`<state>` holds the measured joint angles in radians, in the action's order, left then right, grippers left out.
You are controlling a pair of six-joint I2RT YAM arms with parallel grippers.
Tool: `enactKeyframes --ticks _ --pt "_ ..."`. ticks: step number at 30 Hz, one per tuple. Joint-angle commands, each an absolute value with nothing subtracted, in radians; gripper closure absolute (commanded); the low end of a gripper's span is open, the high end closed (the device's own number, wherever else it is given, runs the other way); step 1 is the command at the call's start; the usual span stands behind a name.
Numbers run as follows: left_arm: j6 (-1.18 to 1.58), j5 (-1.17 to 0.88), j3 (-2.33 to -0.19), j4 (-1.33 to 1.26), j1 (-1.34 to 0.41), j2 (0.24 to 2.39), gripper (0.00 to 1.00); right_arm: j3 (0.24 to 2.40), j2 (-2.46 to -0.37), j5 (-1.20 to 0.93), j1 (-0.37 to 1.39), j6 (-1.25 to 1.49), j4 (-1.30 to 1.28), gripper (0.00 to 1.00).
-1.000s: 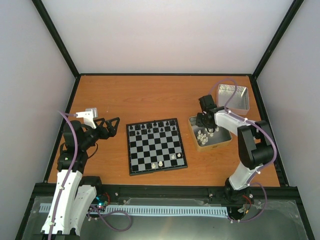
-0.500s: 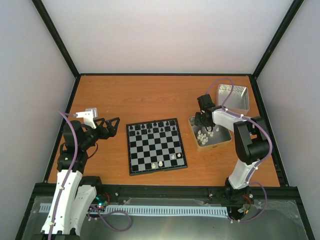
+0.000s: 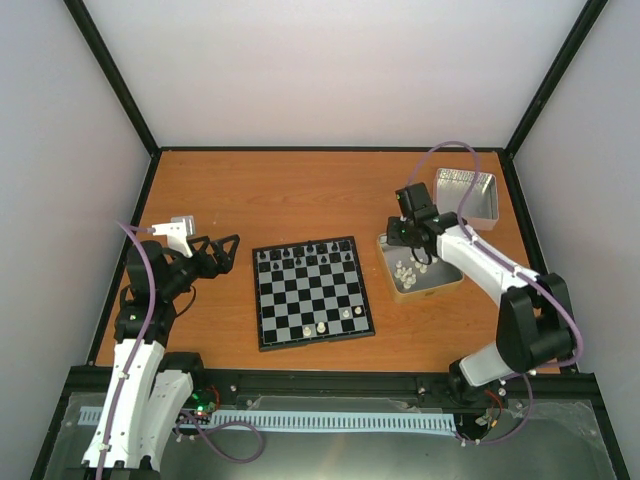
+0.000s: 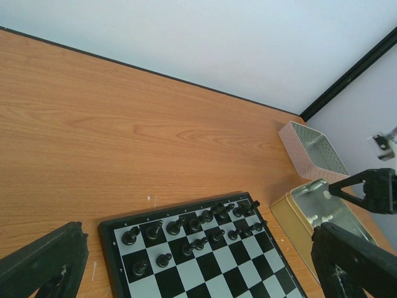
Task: Set up the chess pieces on the board
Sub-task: Pick up the chess piece from the storage box, then place the chess piece on the chessboard.
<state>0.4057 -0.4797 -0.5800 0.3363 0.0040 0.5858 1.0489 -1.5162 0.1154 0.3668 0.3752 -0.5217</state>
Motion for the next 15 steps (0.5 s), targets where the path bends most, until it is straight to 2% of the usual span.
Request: enactKeyframes --ticks 1,15 --pt "0.403 -0.485 -0.591 0.320 0.000 0.588 0.00 1.050 -1.444 0.077 0.472 0.393 -0.599 0.97" --pt "0.402 -0.482 -0.591 0.322 0.000 0.594 0.00 1.073 -1.539 0.154 0.959 0.454 -0.711 0.96"
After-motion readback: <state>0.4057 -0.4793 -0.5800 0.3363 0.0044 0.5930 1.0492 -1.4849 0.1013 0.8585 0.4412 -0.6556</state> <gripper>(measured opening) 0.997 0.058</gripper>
